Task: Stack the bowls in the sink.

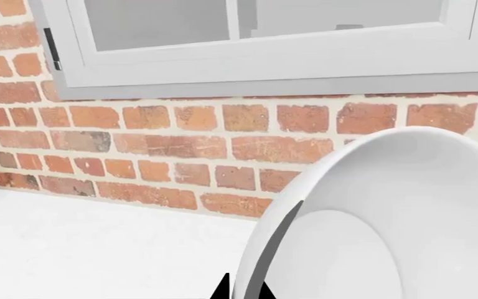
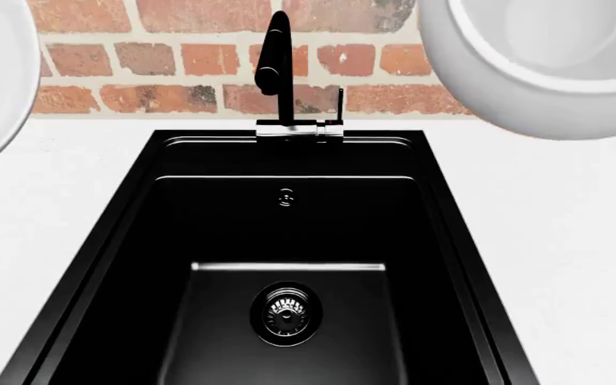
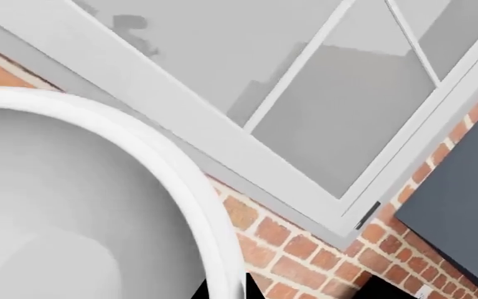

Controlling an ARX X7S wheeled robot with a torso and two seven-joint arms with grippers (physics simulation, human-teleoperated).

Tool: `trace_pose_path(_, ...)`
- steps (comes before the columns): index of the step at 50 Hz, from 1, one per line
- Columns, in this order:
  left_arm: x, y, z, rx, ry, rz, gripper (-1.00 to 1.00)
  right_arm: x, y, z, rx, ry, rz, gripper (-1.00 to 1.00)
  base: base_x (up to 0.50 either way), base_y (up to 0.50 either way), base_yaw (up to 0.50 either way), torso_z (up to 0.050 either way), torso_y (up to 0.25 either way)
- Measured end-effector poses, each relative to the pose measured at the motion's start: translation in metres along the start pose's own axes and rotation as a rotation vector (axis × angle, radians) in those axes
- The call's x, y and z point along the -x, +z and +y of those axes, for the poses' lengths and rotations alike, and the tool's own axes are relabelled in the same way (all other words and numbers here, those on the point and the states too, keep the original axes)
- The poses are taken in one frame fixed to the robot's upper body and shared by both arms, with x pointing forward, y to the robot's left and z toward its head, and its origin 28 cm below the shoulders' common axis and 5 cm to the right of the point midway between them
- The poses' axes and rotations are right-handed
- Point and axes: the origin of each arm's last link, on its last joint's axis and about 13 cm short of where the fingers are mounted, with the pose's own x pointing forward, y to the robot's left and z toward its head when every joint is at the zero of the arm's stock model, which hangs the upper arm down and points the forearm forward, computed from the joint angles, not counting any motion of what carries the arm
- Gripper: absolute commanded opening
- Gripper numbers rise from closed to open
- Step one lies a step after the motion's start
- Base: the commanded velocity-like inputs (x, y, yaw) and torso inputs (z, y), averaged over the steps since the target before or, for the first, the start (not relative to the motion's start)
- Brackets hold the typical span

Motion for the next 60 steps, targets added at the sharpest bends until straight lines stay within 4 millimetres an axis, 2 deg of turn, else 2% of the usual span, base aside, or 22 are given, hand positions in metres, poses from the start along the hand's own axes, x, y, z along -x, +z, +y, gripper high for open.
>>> trace_pose_path(12,0.0,0.0,0.0,-0.001,-0.004,0.002,-1.0,-0.002,0.002,0.011,0.106,0.025,0.002,-1.0,0.0,0.0,0.0,0.0,0.001)
trace_pose_path(35,0.001,-0.001,-0.001,-0.002,-0.008,0.006,-1.0,-0.013,0.001,0.034,0.187,0.074,0.029,-1.0,0.0,0.0,0.0,0.0,0.0)
trace_pose_path(60,0.0,-0.001,-0.002,-0.002,-0.014,0.009,-1.0,-0.033,-0.015,0.066,0.241,0.123,0.079,-1.0,0.0,0.0,0.0,0.0,0.001)
